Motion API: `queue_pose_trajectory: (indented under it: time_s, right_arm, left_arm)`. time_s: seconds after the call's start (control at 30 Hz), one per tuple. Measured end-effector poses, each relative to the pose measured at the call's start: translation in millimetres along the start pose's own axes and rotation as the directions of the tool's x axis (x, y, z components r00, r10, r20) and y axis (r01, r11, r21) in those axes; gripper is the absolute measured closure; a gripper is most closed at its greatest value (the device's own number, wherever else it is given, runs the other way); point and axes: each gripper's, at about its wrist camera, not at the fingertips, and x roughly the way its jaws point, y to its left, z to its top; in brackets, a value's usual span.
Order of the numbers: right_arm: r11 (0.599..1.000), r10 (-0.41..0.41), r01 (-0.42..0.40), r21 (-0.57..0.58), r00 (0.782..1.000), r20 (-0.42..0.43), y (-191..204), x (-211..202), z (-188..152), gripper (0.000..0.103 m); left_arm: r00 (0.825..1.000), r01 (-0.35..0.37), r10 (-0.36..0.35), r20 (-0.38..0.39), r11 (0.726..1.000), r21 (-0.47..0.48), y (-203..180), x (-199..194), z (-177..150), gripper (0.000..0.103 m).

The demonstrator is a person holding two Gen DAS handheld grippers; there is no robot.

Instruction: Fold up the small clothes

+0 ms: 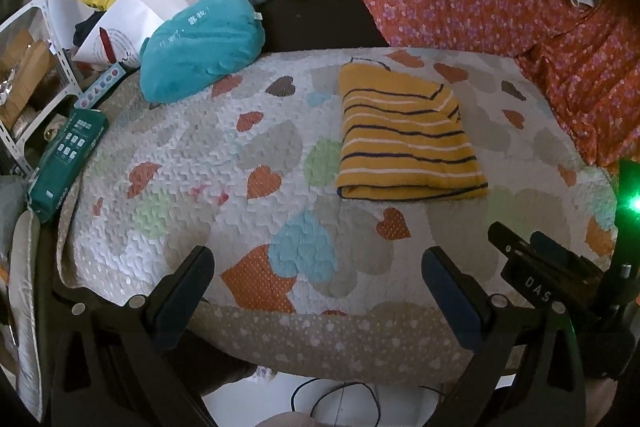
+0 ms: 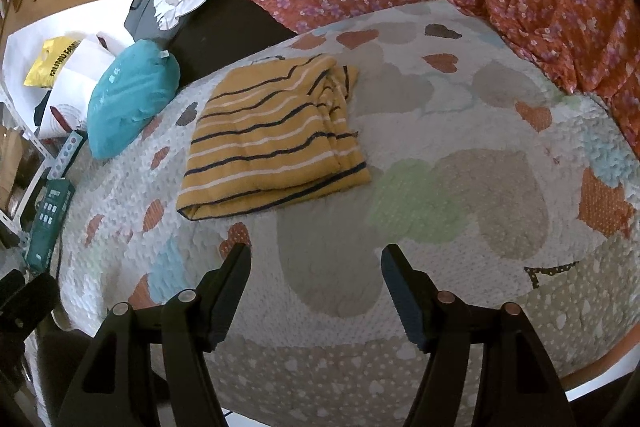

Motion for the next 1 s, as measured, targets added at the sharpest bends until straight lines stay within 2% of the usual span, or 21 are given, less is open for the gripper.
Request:
queue_pose_trajectory:
  time_s: [1.0]
  right_arm:
    - [0.999, -0.04, 0.038, -0.035, 0.998, -0.049, 6.7, 12.6, -9.5, 0.029]
  left_arm:
    - [0.995, 0.042, -0.043, -0.091, 0.999, -0.012, 4.8, 24.2, -10.3, 0.0]
